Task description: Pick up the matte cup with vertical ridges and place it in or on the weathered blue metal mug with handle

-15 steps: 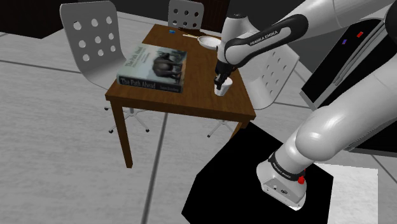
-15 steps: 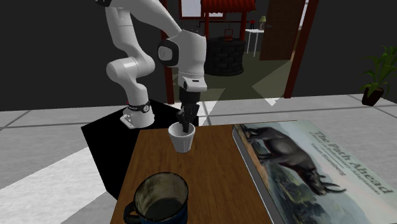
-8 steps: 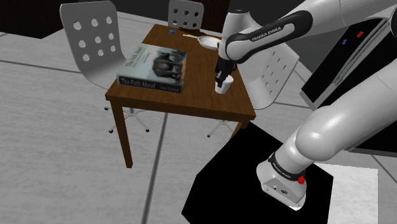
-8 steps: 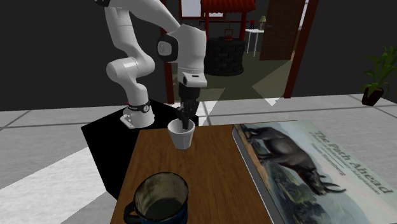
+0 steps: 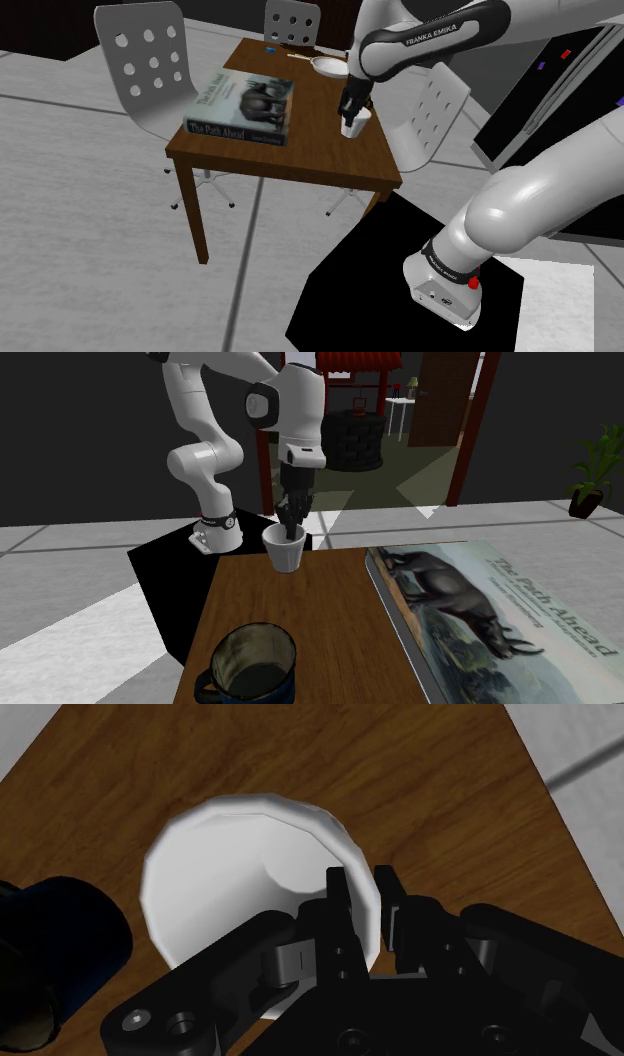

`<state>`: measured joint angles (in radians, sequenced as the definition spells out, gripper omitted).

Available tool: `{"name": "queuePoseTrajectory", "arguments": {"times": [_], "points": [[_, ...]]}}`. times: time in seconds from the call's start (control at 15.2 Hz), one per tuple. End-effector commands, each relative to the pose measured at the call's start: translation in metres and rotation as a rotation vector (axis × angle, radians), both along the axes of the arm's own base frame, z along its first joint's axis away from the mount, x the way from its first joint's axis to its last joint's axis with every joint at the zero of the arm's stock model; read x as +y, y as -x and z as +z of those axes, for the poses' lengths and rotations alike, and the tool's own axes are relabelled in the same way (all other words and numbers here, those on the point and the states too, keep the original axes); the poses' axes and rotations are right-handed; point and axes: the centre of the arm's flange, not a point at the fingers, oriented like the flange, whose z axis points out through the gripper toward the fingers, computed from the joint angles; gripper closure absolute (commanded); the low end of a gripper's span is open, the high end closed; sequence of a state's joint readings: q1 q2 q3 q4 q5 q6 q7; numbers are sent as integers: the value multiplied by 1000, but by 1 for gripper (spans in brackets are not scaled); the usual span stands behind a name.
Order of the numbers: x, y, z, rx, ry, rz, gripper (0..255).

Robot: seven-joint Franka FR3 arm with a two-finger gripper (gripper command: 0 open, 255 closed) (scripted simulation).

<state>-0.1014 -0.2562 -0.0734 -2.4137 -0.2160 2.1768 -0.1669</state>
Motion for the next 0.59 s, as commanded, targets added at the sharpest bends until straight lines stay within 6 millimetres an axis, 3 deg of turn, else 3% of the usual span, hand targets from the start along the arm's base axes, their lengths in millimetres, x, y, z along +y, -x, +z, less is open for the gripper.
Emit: {"name": "queuePoseTrajectory", "arguments": {"times": [0.0, 0.53], "points": [[-1, -1, 10, 0, 0, 0, 255], [-1, -1, 52, 0, 0, 0, 255]]}}
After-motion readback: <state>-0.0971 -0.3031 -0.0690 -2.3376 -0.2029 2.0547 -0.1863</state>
